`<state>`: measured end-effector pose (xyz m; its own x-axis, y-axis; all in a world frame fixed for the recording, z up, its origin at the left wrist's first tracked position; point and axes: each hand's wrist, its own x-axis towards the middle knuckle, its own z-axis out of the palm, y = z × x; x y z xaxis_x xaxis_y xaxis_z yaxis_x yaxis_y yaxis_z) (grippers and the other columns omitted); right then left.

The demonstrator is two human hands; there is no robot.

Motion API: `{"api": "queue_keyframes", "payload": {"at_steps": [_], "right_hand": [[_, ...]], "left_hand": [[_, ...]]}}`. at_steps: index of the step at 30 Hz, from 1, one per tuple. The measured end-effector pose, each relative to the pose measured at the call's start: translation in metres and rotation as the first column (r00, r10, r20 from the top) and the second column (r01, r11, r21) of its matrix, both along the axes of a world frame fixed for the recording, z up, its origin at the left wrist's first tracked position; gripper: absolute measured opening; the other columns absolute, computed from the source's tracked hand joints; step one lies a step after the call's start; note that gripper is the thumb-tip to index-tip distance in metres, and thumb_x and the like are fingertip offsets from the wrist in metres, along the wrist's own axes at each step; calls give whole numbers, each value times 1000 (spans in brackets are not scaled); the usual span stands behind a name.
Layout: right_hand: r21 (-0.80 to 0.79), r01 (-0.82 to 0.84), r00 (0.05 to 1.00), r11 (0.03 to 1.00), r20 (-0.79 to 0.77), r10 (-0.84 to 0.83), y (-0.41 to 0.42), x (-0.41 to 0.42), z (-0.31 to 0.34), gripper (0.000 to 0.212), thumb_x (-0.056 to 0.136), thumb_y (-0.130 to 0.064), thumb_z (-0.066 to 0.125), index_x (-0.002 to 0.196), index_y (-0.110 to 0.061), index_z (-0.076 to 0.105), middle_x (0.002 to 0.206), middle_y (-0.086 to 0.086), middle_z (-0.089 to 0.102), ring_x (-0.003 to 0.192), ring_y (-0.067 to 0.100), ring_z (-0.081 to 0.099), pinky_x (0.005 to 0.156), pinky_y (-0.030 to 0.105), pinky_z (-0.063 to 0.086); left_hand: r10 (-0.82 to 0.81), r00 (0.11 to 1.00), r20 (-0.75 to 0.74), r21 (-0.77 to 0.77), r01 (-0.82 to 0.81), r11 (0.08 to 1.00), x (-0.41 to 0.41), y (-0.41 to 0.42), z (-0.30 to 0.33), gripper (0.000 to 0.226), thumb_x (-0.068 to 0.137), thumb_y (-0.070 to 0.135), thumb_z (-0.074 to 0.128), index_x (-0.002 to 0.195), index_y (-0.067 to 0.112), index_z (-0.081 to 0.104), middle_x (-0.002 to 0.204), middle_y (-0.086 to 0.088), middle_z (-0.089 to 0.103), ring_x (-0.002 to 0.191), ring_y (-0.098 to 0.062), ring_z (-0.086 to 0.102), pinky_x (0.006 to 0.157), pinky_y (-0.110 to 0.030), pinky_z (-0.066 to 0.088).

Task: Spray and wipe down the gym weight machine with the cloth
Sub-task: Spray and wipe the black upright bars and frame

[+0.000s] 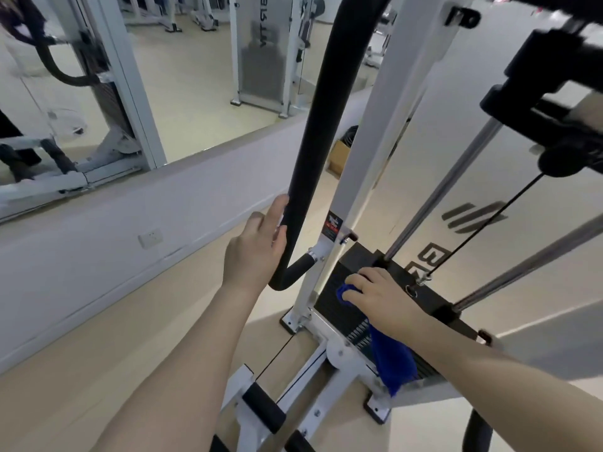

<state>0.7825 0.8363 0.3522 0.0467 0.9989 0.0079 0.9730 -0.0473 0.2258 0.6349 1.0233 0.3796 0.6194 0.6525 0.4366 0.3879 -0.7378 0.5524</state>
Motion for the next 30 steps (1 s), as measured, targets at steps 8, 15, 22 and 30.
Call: {"api": "queue_keyframes", "payload": {"at_steps": [8,15,22,30], "right_hand": [[521,-34,986,853,-122,113,66,-16,53,25,84,-19,59,109,-16,63,113,5,59,107,19,44,90,41,48],[714,-342,908,611,419,19,147,-9,102,19,81,1,57,92,-9,69,95,7,69,98,23,43,87,34,37],[162,-358,867,920,424,263,136,-35,-8,12,75,-3,61,78,-13,67,88,3,66,88,21,59,81,33,48],[460,-438,823,773,551,138,153,0,79,28,86,2,43,78,-11,66,93,4,67,95,19,54,88,28,39]], "left_hand": [[60,990,-130,-304,-97,948,-6,-19,-64,48,96,25,42,141,36,27,101,-4,55,76,-29,60,68,-38,50],[195,964,-182,-551,-264,792,-10,-17,-76,64,96,29,45,148,26,8,111,-9,65,85,-28,62,69,-31,44],[245,969,-27,-441,-231,867,-20,-2,-95,54,93,25,53,141,15,30,118,-8,60,88,-26,62,64,-28,39],[365,906,217,-862,3,506,13,-9,-110,27,81,22,70,102,23,53,91,2,64,81,-20,65,66,-30,53]]}}
